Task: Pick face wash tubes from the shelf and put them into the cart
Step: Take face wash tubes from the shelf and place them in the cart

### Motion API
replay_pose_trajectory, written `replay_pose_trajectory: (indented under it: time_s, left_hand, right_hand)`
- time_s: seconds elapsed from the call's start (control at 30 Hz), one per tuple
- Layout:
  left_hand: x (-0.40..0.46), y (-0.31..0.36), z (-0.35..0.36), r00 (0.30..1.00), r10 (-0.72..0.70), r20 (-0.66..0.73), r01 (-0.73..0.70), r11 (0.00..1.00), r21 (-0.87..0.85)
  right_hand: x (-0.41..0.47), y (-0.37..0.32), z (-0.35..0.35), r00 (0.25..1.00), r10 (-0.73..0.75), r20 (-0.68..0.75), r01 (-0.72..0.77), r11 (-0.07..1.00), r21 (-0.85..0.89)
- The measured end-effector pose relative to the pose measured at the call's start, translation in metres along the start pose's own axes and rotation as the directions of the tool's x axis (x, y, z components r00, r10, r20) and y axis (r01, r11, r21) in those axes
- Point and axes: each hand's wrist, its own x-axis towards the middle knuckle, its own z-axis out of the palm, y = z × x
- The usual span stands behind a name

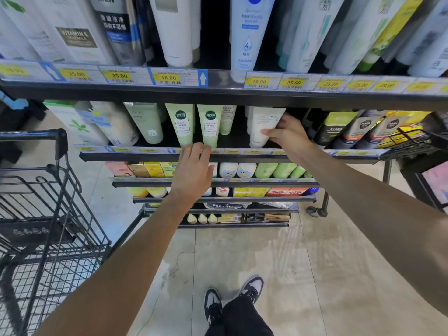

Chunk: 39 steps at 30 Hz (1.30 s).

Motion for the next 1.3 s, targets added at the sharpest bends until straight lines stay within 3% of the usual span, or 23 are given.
replay_pose_trajectory:
  time_s: [0.33,0.47,0.57,0.83,0.97,1.1,1.3]
  left_hand:
    - [-0.011,0.011,-0.032,0.983,-0.004,0.182,-0.003,0.999,0.037]
    - [-0.041,0.018,-0.055,0.976,-0.099,0.196,0.091,0.995,0.045]
    - [-0.080,0.023,-0.075,0.966,-0.178,0.186,0.179,0.984,0.012]
    - [-0.202,0.040,-0.132,0.919,-0.376,0.121,0.382,0.924,-0.025]
    - [-0.266,0.046,-0.152,0.881,-0.471,0.041,0.473,0.880,-0.045]
    - [-0.334,0.041,-0.169,0.804,-0.594,0.032,0.594,0.805,0.014]
    - [-0.413,0.010,-0.199,0.636,-0.771,0.042,0.771,0.637,0.016]
  right_hand:
    - [-0.063,-0.007,-0.001,0.983,-0.059,-0.175,0.003,0.953,-0.303]
    - [-0.123,-0.017,0.007,0.984,-0.163,-0.078,0.086,0.804,-0.588]
    - [-0.163,-0.028,0.023,0.986,-0.157,0.046,0.145,0.704,-0.695]
    - [-0.240,-0.042,0.086,0.912,-0.209,0.352,0.405,0.589,-0.699]
    - [-0.275,-0.039,0.122,0.837,-0.230,0.496,0.534,0.542,-0.649]
    - [-0.306,-0.033,0.172,0.747,-0.217,0.628,0.637,0.501,-0.585]
    - [-0.345,-0.028,0.258,0.606,-0.183,0.774,0.735,0.501,-0.457]
